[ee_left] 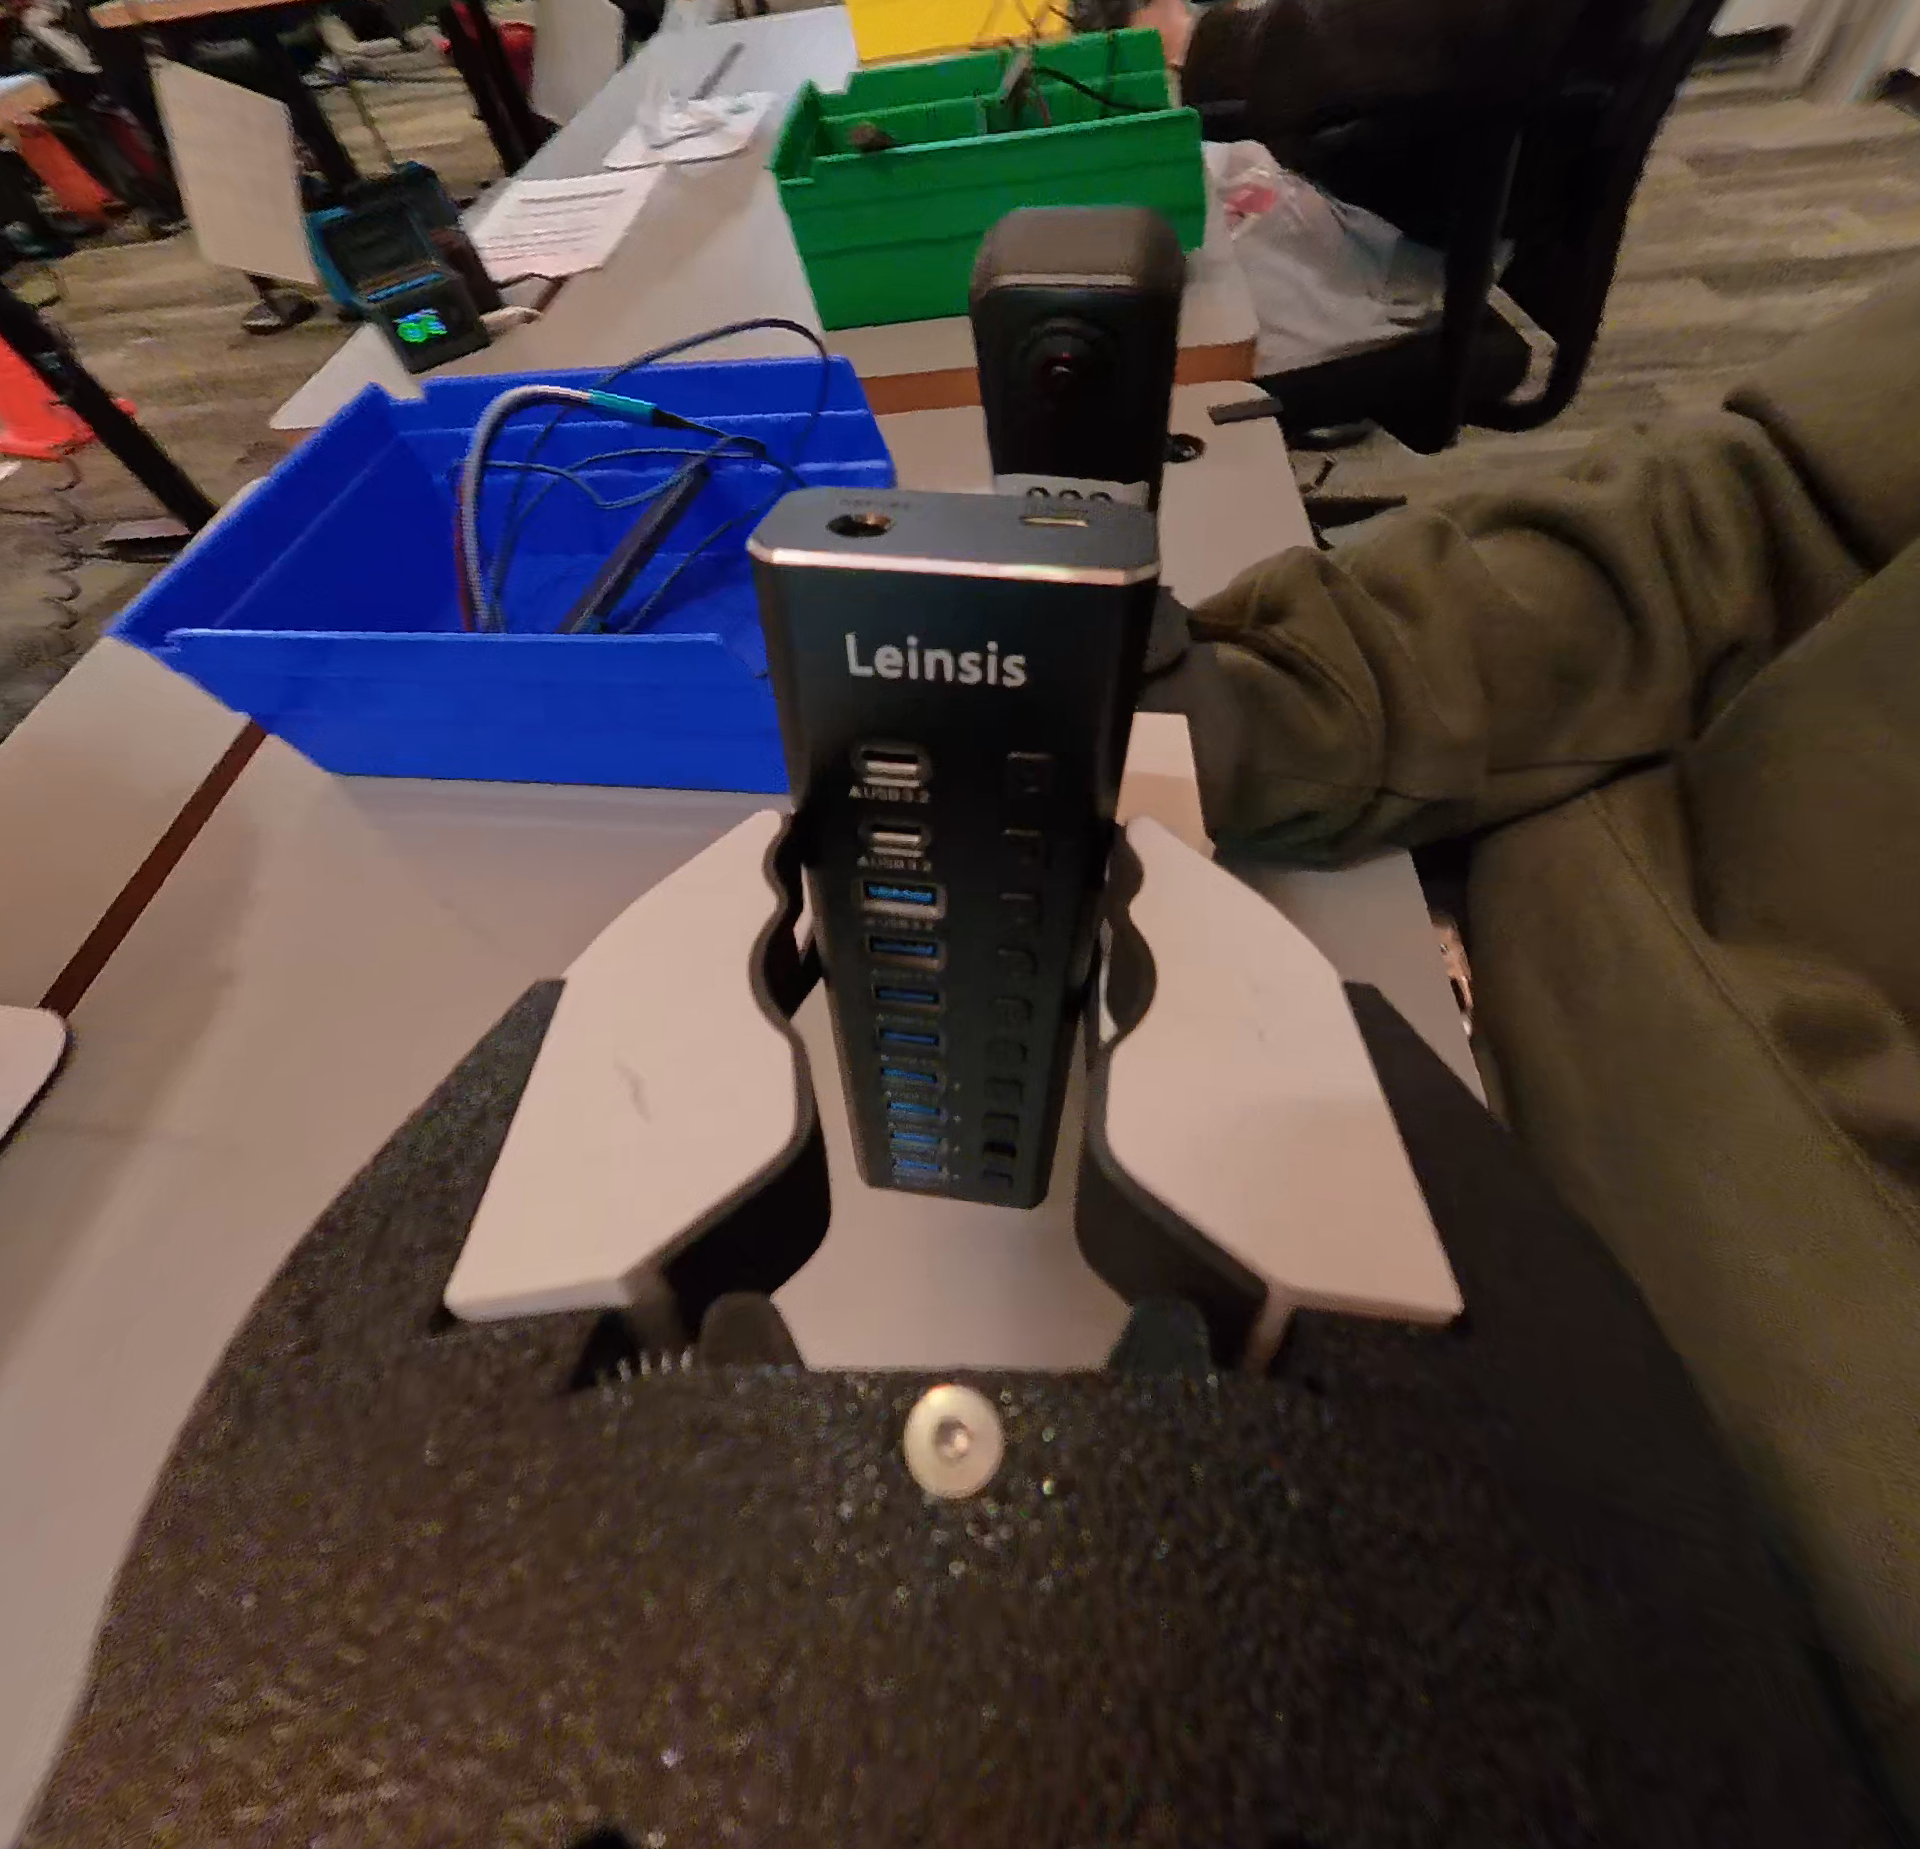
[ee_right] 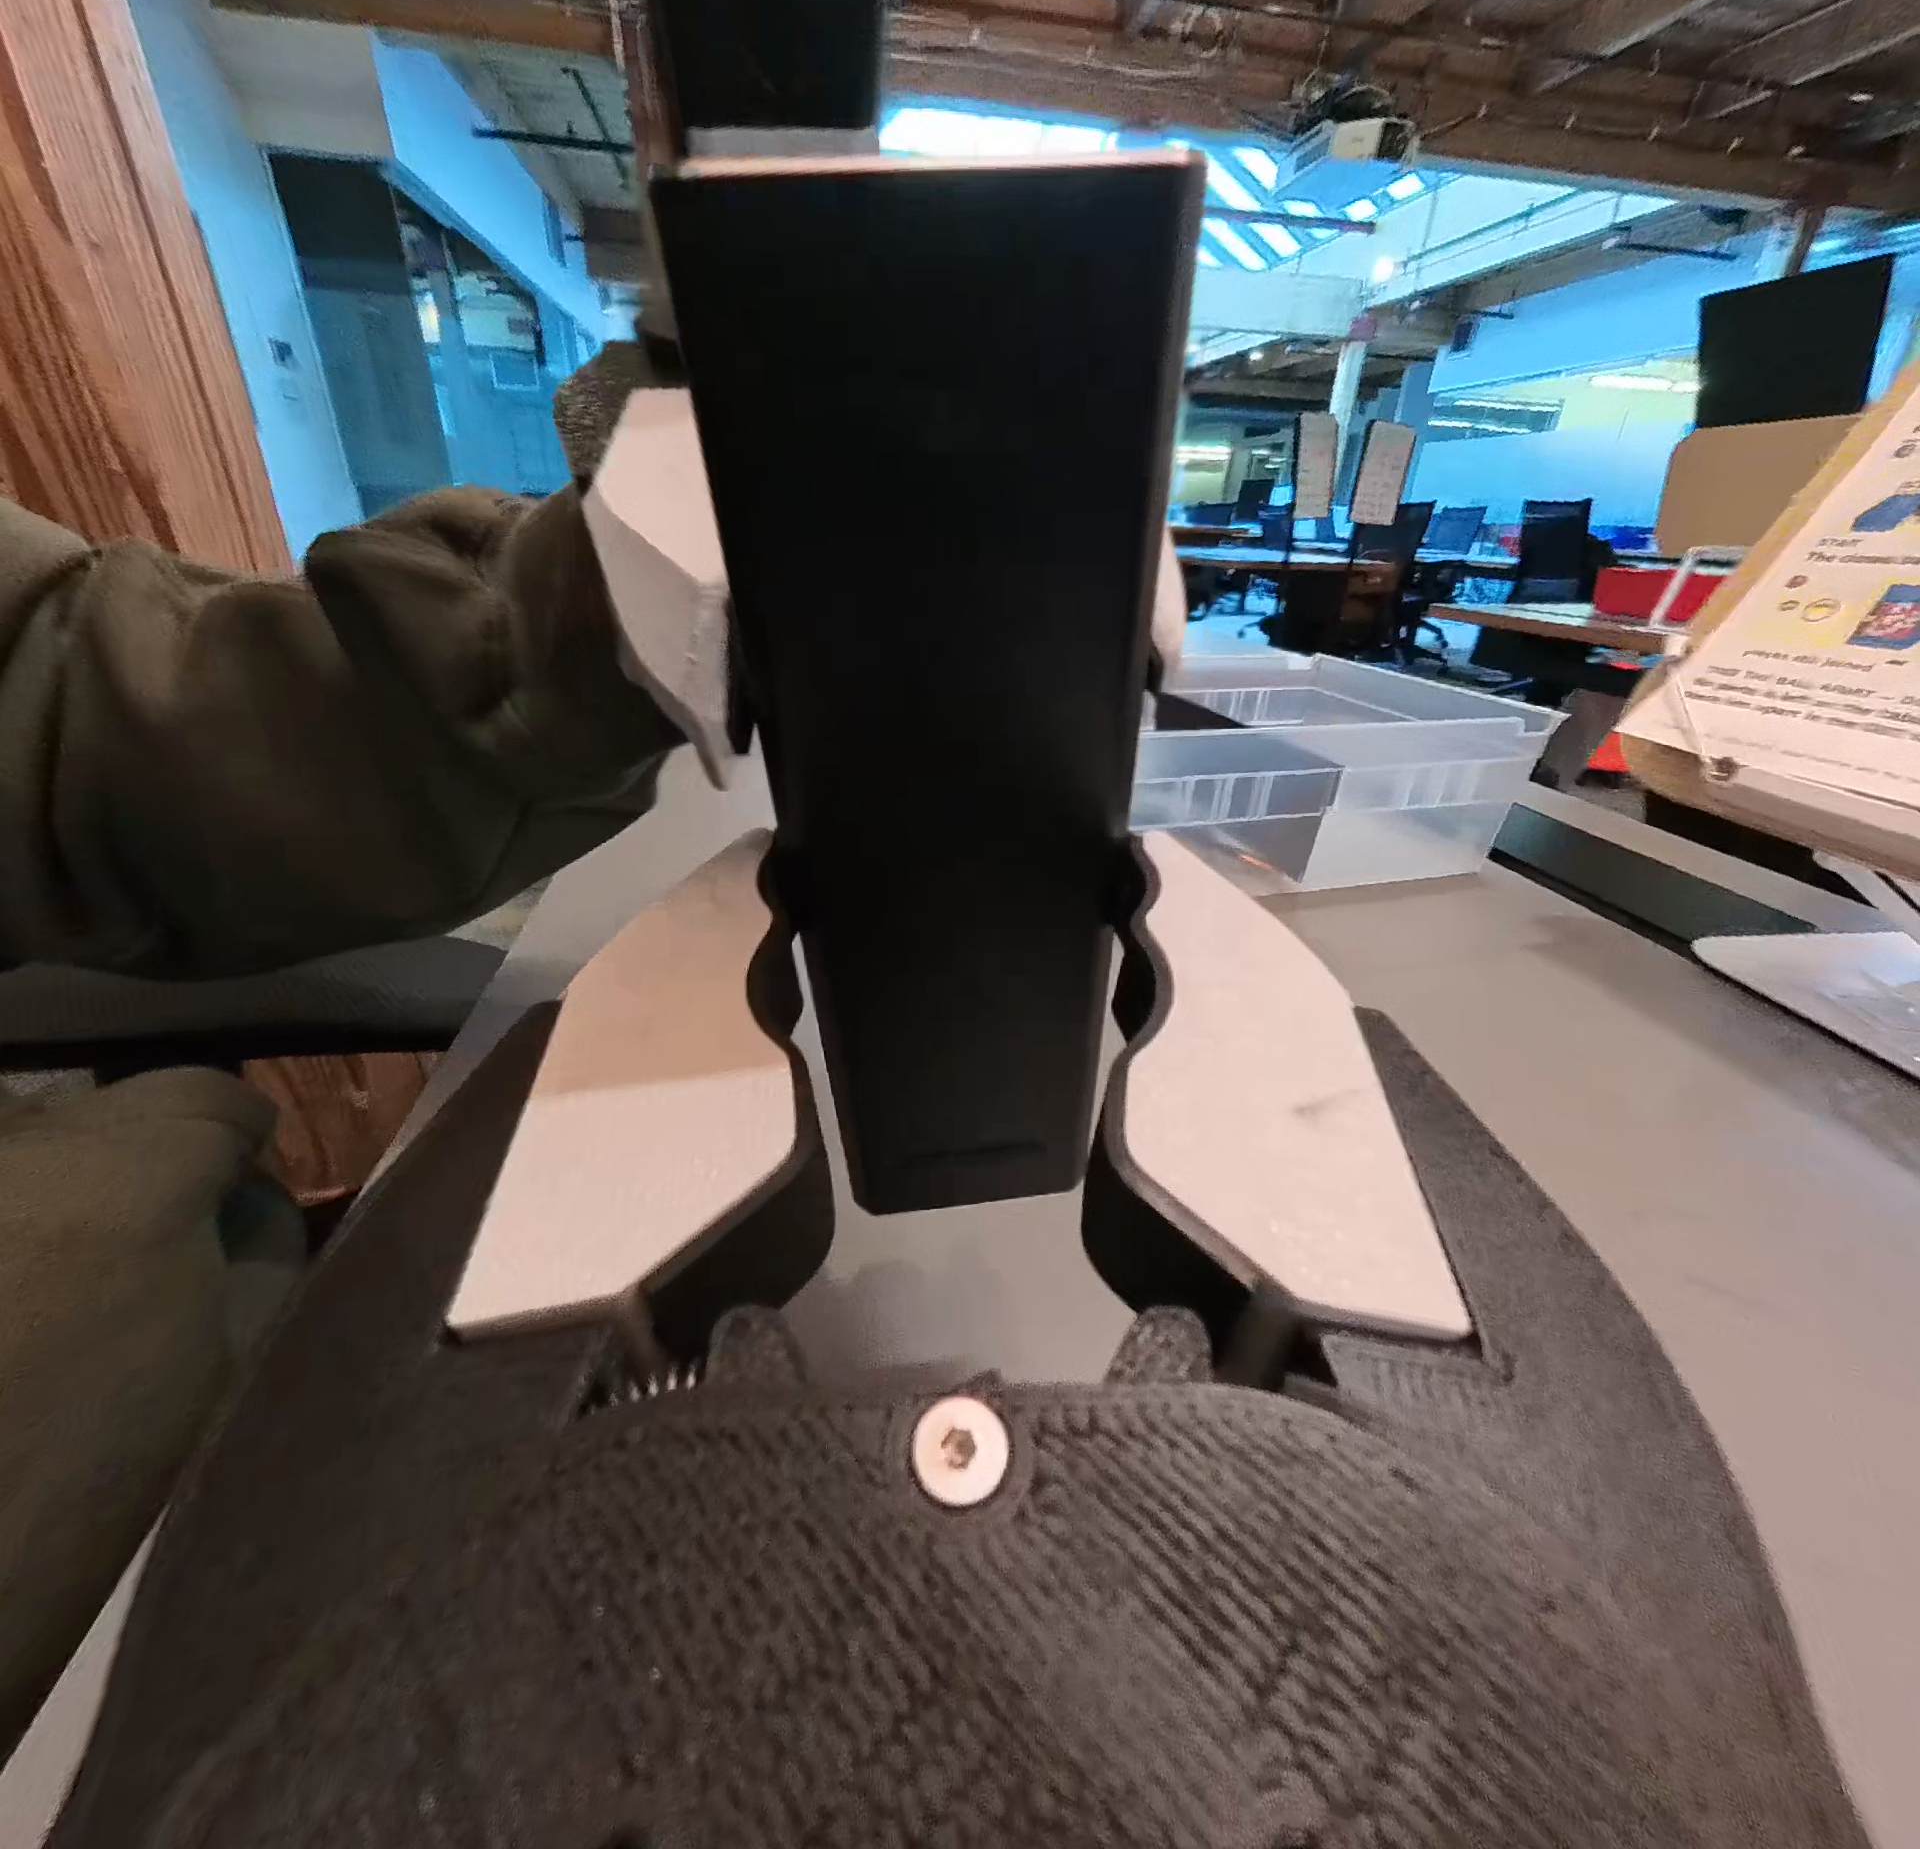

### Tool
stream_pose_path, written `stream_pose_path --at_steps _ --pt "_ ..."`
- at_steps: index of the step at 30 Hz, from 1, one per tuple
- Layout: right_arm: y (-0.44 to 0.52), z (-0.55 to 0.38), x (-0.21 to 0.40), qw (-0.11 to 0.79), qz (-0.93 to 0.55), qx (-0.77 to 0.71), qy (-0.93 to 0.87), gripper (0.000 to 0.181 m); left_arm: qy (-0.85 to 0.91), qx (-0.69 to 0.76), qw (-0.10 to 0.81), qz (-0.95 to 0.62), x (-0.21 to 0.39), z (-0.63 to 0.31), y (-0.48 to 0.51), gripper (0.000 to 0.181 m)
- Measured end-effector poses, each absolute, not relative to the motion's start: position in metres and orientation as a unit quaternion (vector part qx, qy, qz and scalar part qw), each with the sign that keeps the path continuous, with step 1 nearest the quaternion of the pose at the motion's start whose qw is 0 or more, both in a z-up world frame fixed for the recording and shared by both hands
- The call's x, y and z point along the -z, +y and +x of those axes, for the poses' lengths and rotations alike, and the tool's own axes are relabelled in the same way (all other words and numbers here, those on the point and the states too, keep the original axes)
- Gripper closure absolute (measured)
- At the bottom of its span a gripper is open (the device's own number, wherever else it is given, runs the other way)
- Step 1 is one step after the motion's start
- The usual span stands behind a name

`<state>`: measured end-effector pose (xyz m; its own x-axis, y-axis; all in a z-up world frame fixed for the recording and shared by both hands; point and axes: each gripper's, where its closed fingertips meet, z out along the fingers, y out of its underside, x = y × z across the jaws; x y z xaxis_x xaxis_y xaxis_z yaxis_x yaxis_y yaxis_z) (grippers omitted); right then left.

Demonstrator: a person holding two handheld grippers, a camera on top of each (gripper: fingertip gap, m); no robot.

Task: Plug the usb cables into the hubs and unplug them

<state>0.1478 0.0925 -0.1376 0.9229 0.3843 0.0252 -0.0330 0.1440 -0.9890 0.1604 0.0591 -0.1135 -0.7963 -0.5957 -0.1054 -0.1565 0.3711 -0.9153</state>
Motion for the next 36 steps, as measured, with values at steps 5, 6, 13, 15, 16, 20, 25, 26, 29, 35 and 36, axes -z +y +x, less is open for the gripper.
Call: stream_pose_path --at_steps 5,6,13,15,16,20,25,26,29,35,36 --pt "0.083 0.165 0.126 0.762 -0.614 -0.181 -0.099 0.122 0.77 0.511 0.251 -0.29 0.116 0.155 0.08 0.116" --pt "0.081 0.167 0.124 0.765 -0.61 -0.183 -0.096 0.122 0.77 0.504 0.251 -0.3 0.126 0.153 0.084 0.114" --pt "0.085 0.147 0.119 0.762 -0.594 -0.237 -0.102 0.122 0.781 0.484 0.219 -0.329 0.167 0.158 0.069 0.115" --pt "0.084 0.146 0.119 0.757 -0.601 -0.231 -0.108 0.122 0.791 0.474 0.226 -0.314 0.168 0.16 0.065 0.122" --pt "0.082 0.145 0.121 0.747 -0.614 -0.224 -0.121 0.122 0.794 0.472 0.228 -0.309 0.169 0.16 0.065 0.123" --pt "0.078 0.146 0.126 0.714 -0.649 -0.225 -0.135 0.122 0.768 0.52 0.217 -0.304 0.17 0.159 0.06 0.123" --pt "0.079 0.15 0.115 0.731 -0.631 -0.235 -0.111 0.122 0.739 0.562 0.198 -0.313 0.178 0.159 0.055 0.123" --pt "0.08 0.15 0.118 0.726 -0.637 -0.233 -0.113 0.122 0.737 0.564 0.198 -0.316 0.18 0.159 0.055 0.123" --pt "0.082 0.151 0.127 0.711 -0.651 -0.245 -0.105 0.121 0.737 0.562 0.194 -0.322 0.187 0.16 0.057 0.123" --pt "0.087 0.154 0.137 0.704 -0.657 -0.253 -0.089 0.121 0.729 0.564 0.196 -0.336 0.194 0.164 0.061 0.123" --pt "0.088 0.154 0.139 0.7 -0.664 -0.247 -0.091 0.121 0.727 0.565 0.197 -0.337 0.194 0.164 0.061 0.124"
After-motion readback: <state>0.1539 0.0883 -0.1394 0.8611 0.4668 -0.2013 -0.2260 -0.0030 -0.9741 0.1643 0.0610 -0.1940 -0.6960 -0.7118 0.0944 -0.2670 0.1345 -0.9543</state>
